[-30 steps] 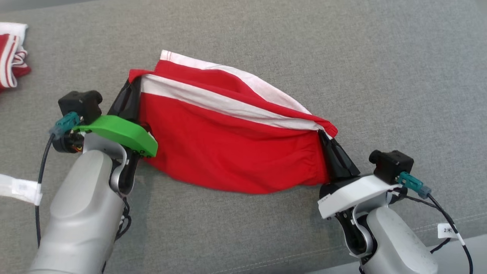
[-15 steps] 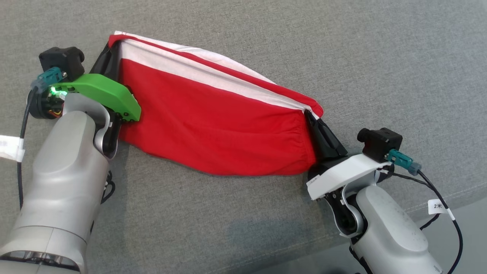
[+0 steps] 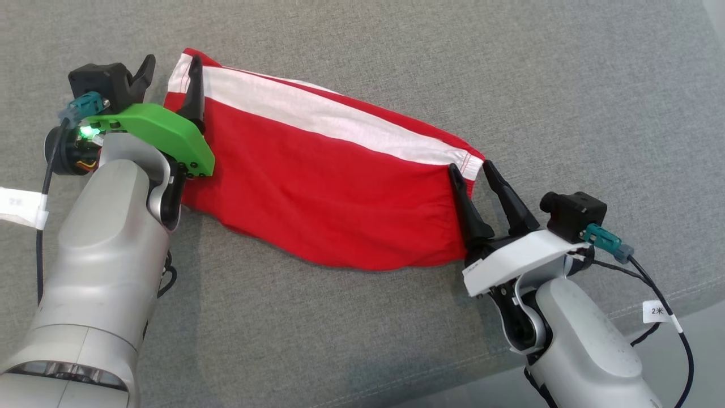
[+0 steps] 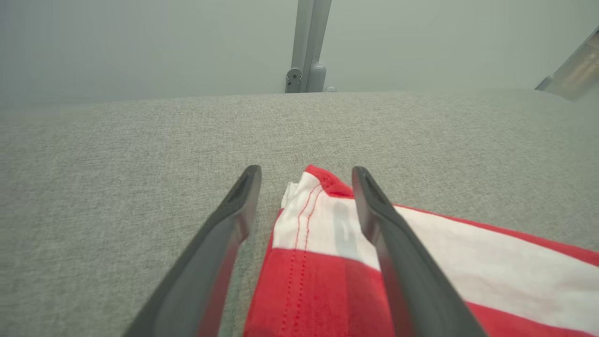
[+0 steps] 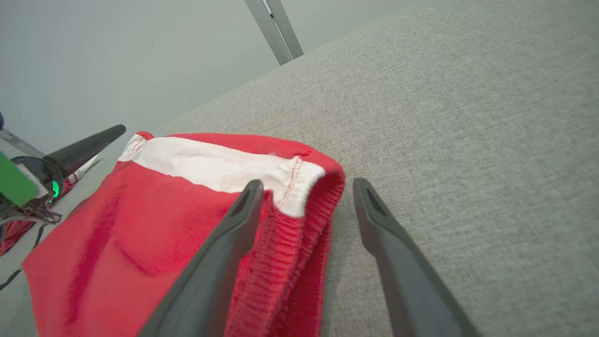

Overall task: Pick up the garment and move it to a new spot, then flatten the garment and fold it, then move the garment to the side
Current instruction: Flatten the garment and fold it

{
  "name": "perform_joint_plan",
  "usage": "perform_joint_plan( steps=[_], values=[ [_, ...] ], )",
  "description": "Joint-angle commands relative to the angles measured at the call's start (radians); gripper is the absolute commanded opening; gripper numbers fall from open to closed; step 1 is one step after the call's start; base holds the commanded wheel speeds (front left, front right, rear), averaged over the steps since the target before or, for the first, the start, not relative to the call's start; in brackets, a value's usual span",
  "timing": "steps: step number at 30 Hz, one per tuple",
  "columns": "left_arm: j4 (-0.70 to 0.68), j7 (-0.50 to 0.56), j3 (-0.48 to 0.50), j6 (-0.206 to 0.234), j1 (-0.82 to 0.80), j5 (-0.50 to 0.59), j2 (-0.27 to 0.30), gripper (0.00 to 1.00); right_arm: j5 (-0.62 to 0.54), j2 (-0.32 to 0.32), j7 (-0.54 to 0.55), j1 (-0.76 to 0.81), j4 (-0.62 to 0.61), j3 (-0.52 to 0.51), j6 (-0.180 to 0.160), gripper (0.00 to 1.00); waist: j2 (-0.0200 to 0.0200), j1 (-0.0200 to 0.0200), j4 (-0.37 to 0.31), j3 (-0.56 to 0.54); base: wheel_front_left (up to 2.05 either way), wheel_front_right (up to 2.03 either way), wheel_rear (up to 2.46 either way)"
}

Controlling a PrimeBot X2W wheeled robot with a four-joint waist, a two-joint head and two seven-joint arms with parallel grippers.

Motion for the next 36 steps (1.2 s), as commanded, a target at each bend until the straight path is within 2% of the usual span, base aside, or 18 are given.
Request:
perform_joint_plan(
  steps=[1, 15, 21, 31, 36],
  values=[
    [-0.001, -0.004, 0.002, 0.004, -0.002, 0.003, -0.002, 1.0, -0.009, -0.002, -0.001, 0.015, -0.002, -0.005, -0.001, 1.0, 0.0, 0.0, 0.008, -0.012, 0.0, 0.0, 0.0],
    [-0.014, 0.002, 0.043, -0.008, 0.192, -0.065, -0.024, 1.0, -0.124, -0.002, -0.001, 0.181, -0.074, -0.175, -0.001, 1.0, 0.0, 0.0, 0.059, -0.138, 0.0, 0.0, 0.0],
    [-0.024, 0.077, 0.018, -0.008, 0.261, -0.129, -0.027, 1.0, -0.148, -0.002, -0.001, 0.256, -0.121, -0.224, -0.001, 1.0, 0.0, 0.0, 0.054, -0.175, 0.0, 0.0, 0.0],
    [0.027, 0.131, 0.017, 0.002, 0.258, -0.177, 0.007, 1.0, -0.139, -0.002, -0.001, 0.268, -0.138, -0.203, -0.001, 1.0, 0.0, 0.0, 0.004, -0.164, 0.0, 0.0, 0.0],
    [0.063, 0.16, 0.005, -0.003, 0.258, -0.188, -0.004, 1.0, -0.137, -0.002, -0.001, 0.271, -0.139, -0.194, -0.001, 1.0, 0.0, 0.0, -0.014, -0.165, 0.0, 0.0, 0.0]
  ],
)
